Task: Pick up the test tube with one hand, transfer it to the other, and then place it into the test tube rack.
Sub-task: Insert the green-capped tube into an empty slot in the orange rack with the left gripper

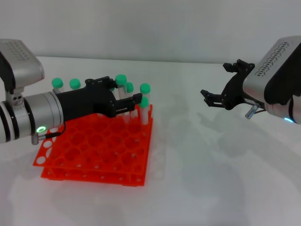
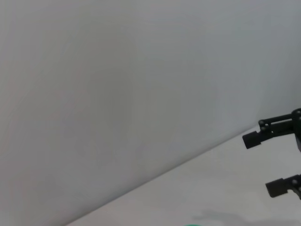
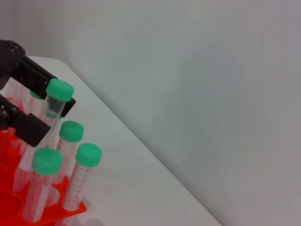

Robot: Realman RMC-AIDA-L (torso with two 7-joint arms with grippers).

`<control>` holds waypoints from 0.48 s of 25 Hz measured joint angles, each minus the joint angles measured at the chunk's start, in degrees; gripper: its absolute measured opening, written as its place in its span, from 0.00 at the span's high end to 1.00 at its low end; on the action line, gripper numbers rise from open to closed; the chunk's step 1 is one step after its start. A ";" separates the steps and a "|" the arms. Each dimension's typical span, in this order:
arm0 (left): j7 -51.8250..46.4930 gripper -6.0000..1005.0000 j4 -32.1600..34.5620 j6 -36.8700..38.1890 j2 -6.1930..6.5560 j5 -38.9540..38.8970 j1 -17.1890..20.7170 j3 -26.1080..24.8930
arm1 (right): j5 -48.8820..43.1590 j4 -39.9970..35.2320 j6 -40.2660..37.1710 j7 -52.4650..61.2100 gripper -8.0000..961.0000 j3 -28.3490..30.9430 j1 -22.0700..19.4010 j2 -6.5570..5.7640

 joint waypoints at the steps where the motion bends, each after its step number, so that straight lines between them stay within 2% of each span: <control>1: 0.00 0.28 -0.08 -0.02 -0.01 0.09 0.00 0.62 | 0.00 0.00 0.00 0.00 0.09 0.00 0.00 0.00; 7: -0.01 0.28 -0.07 0.24 0.08 0.06 -0.03 2.68 | 0.00 0.00 0.00 -0.02 0.09 0.00 -0.03 0.00; 12: -0.97 0.29 0.24 -0.12 0.12 3.04 -0.25 2.92 | 0.00 -0.08 0.00 -0.04 0.09 0.00 -0.14 0.00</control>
